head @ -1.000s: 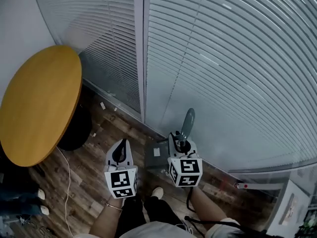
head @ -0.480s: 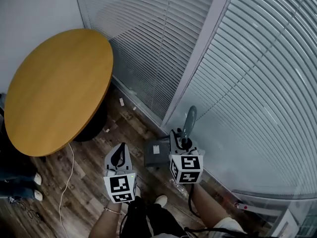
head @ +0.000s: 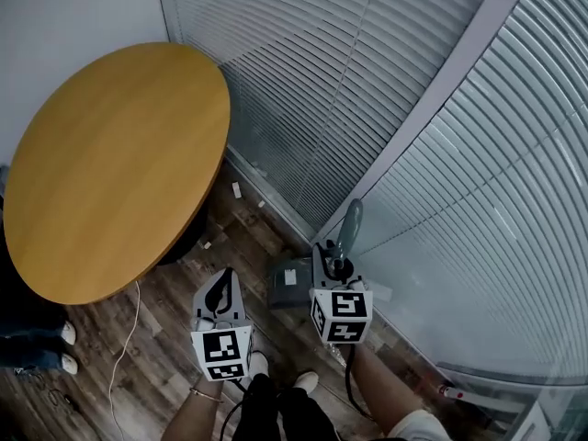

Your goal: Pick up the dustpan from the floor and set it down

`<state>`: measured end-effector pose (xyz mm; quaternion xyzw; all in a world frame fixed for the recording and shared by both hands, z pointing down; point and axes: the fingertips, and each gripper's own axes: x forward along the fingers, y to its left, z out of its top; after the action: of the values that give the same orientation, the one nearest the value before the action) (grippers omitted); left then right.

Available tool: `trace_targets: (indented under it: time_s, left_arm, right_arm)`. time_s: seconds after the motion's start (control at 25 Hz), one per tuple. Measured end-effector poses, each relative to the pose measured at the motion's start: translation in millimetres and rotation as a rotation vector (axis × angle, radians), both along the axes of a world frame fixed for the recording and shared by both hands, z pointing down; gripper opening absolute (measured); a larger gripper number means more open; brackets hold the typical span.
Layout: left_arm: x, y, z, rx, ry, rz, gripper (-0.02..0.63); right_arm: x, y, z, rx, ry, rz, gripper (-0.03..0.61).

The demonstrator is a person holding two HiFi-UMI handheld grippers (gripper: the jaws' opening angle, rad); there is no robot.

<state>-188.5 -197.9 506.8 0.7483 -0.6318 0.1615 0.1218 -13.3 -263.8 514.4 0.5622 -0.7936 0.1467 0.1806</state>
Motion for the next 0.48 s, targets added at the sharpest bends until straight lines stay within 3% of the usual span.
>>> trace_targets:
  time_s: [0.48]
  left_arm:
    - [-9.5, -7.1, 76.0, -0.067, 0.018, 0.004, 0.012]
  right_arm:
    - [-25.3, -1.7, 75.2, -0.029, 0.03, -0.009, 0.1]
